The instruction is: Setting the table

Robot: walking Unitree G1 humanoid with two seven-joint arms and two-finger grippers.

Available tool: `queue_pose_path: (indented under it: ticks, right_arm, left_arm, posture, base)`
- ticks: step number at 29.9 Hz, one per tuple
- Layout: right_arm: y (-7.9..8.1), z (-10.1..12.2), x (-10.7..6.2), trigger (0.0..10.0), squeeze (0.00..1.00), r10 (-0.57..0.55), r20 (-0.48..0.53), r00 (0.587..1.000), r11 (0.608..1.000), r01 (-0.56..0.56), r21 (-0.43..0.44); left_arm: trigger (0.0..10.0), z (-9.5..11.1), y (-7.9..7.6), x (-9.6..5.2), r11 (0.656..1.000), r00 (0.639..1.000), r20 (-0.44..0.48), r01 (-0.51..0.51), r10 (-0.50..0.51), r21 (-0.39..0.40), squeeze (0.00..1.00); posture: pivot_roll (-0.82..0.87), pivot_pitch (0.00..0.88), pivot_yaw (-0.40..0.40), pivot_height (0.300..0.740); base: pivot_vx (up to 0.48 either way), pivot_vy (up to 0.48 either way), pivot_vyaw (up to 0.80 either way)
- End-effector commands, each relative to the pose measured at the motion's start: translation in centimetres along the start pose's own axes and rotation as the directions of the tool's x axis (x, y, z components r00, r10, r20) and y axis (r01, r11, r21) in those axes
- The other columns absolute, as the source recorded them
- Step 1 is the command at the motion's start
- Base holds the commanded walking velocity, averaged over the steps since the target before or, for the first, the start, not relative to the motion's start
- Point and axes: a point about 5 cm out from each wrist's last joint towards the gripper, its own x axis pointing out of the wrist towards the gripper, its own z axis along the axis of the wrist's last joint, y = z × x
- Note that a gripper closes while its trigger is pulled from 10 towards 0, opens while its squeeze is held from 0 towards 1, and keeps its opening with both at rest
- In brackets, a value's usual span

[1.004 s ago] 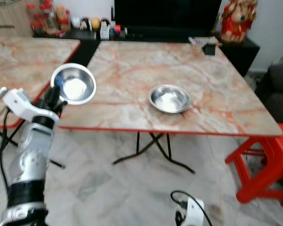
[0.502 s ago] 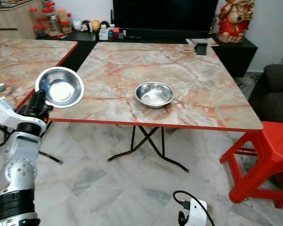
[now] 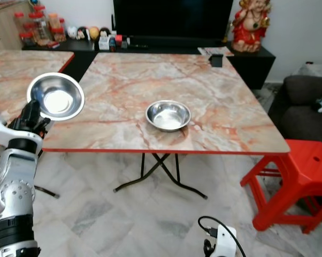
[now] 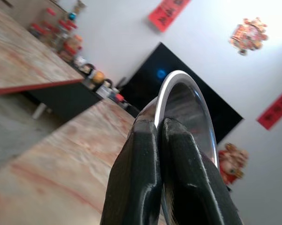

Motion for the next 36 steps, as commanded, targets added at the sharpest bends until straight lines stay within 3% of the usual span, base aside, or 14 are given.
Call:
queue_pose_path:
  ticks: [1,18,24,36]
  right_arm:
    - [0.37,0.62,0.19,10.0,0.00,0.010,0.011,1.000,1.000,-0.010,-0.003]
    - [0.56,0.08,0.08,10.0,0.00,0.008,0.002,1.000,1.000,-0.008,0.011]
    - [0.61,0.01,0.07,10.0,0.00,0.007,0.002,1.000,1.000,-0.007,0.016]
    - [0.47,0.04,0.06,10.0,0.00,0.000,0.003,1.000,1.000,0.000,0.024]
  left_arm:
    - [10.0,0.57,-0.88,0.59,0.999,0.999,0.019,0.036,-0.036,-0.005,0.00]
    - [10.0,0.22,-1.21,1.02,0.998,0.998,-0.020,0.058,-0.058,0.025,0.00]
    - [10.0,-0.28,-1.13,0.97,0.997,0.998,-0.048,0.052,-0.050,0.055,0.00]
    - [10.0,-0.37,-1.18,1.06,0.997,0.998,-0.051,0.047,-0.044,0.066,0.00]
  posture:
    - [0.04,0.000,-0.025,0.728]
    - [0.04,0.000,-0.012,0.728]
    - [0.04,0.000,-0.010,0.728]
    - [0.03,0.000,-0.009,0.728]
  base:
    - [0.480,0.000,0.00]
    - [0.466,0.000,0.00]
    - [0.000,0.000,0.00]
    - [0.000,-0.333,0.00]
